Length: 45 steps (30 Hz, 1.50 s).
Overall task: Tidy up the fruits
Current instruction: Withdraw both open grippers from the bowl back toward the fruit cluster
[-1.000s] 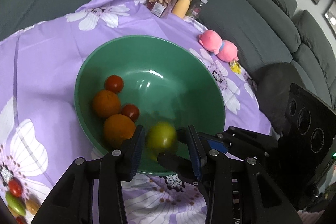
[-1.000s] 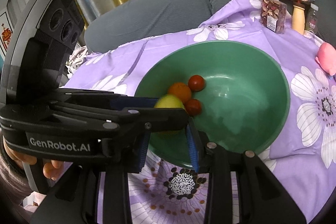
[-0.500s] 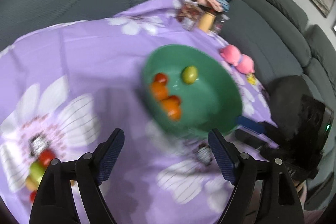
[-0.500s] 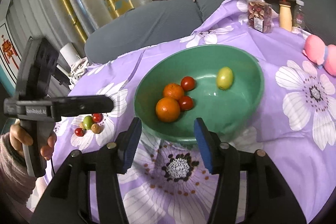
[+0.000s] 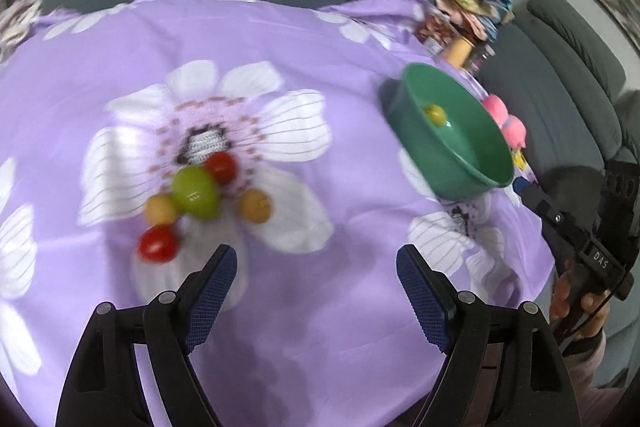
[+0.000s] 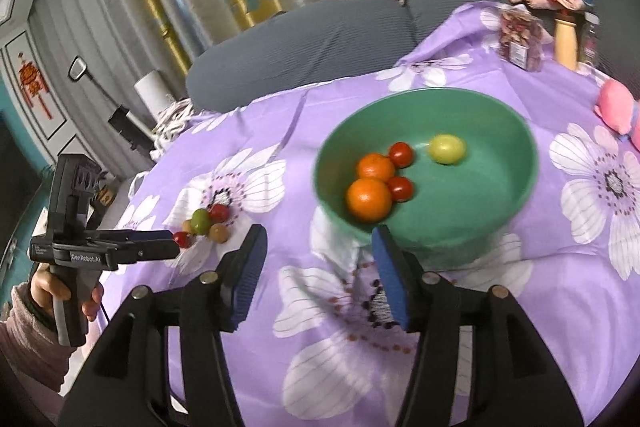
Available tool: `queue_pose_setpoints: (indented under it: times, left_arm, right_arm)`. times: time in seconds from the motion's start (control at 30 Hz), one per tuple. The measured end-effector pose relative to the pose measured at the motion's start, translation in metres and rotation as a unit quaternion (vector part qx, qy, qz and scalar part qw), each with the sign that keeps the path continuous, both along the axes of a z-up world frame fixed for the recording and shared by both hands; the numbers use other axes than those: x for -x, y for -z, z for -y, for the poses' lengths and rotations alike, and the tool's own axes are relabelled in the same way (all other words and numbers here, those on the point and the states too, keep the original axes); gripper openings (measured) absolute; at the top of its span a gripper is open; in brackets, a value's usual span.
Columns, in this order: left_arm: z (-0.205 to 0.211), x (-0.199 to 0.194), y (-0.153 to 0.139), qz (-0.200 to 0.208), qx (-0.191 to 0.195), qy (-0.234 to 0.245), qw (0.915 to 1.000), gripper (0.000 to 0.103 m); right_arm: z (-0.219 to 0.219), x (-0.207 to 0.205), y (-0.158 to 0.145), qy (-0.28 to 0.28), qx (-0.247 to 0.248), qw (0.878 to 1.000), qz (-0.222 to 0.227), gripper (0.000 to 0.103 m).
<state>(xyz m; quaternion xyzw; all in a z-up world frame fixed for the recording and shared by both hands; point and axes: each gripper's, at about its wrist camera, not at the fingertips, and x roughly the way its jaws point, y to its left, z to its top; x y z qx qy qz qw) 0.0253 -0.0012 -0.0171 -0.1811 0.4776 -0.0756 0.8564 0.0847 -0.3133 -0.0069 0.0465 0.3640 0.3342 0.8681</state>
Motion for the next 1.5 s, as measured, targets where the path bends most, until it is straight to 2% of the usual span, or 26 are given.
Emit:
queue_pose_setpoints:
  times: [0.23,0.53,0.9,1.1,1.5]
  left_arm:
    - [-0.023,0.019,0.008,-0.007,0.014,-0.035,0.9993,0.082]
    - [-0.021,0.024,0.015,-0.007,0.011,-0.029,0.9995,0.082]
    - [-0.034,0.034,0.020,0.000,0.029,-0.034,0.9990,0.082]
    - [-0.041,0.037,0.018,0.014,0.013,-0.049,0.9986,0.082]
    - [-0.036,0.025,0.018,0.019,-0.062,-0.033,0.9973,0.082]
  right_arm:
    - [-0.026,0.009,0.002,-0.040,0.013,0.999,-0.007,0.060]
    - [-0.064,0.019,0.014,-0.088,0.045,0.995,-0.029,0.060]
    - [-0.110,0.030,0.025,-0.139,0.079,0.986,-0.043,0.060]
    - [-0.125,0.030,0.028,-0.150,0.088,0.984,-0.049,0.060]
    - [-0.144,0.029,0.031,-0.161,0.099,0.980,-0.056,0.060]
